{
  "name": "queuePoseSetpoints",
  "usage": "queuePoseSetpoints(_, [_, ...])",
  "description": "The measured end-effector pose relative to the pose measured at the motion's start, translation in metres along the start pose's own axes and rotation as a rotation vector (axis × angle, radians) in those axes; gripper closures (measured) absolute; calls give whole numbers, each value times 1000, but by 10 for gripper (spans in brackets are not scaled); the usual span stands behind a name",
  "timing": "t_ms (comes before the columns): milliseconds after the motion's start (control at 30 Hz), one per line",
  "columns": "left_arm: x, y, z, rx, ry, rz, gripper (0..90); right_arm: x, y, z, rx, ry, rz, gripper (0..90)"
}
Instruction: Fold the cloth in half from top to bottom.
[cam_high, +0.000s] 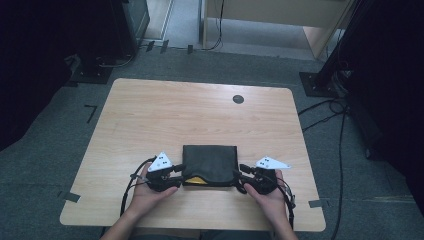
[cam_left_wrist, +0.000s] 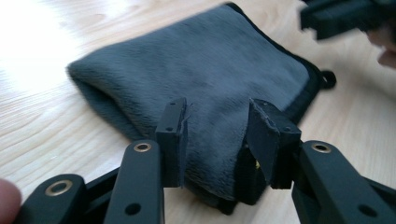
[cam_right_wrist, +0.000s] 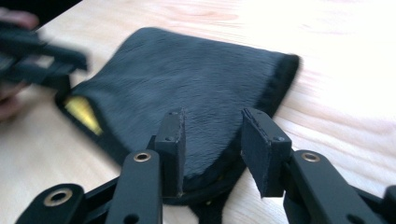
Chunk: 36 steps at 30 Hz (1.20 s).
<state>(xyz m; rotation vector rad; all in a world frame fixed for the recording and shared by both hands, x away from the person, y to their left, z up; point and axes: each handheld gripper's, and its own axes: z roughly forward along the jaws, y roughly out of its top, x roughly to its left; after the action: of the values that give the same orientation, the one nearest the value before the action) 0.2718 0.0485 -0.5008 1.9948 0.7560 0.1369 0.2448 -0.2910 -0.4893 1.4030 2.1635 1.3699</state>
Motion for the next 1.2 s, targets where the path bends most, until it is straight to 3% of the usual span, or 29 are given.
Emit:
queuePoseSetpoints(67, [-4,-2,0,27,-16,37,606,1,-2,4,21,-31,29,610])
queuePoseSetpoints(100, [-4,-2,0,27,-16,37,624,1,-2,4,21,-31,29,610])
queuePoseSetpoints(133, [-7,-5,2,72,-5,85,639,4,-5,10,55,-55,23,610])
queuePoseSetpoints(233, [-10,-11,7,109,-2,119,655,5,-9,16,90,-78,29,630])
queuePoseSetpoints(300, [-9,-11,7,111,-6,108,657,4,-12,19,114,-102,31,681])
queuePoseSetpoints(467, [-4,-12,6,112,-30,98,657,8,-12,18,131,-128,-31,882])
queuePoseSetpoints(700, [-5,-13,5,116,-30,119,655,3,-10,14,151,-106,-8,894])
queuePoseSetpoints(767, [-5,-13,4,110,-33,118,652,2,-10,13,168,-89,5,880])
queuePoseSetpoints(800, [-4,-13,4,113,-43,113,633,0,-10,13,173,-88,8,830])
queuePoseSetpoints(833, [-3,-13,3,111,-53,103,589,-1,-10,12,171,-98,18,767])
queuePoseSetpoints(933, [0,-13,-2,99,-65,70,492,-7,-10,5,163,-78,70,726])
queuePoseSetpoints(1067, [8,-15,-14,82,-27,35,426,-11,-10,-8,150,-143,67,658])
queuePoseSetpoints(1200, [18,-18,-29,48,19,-14,376,-5,-3,-16,57,-148,51,525])
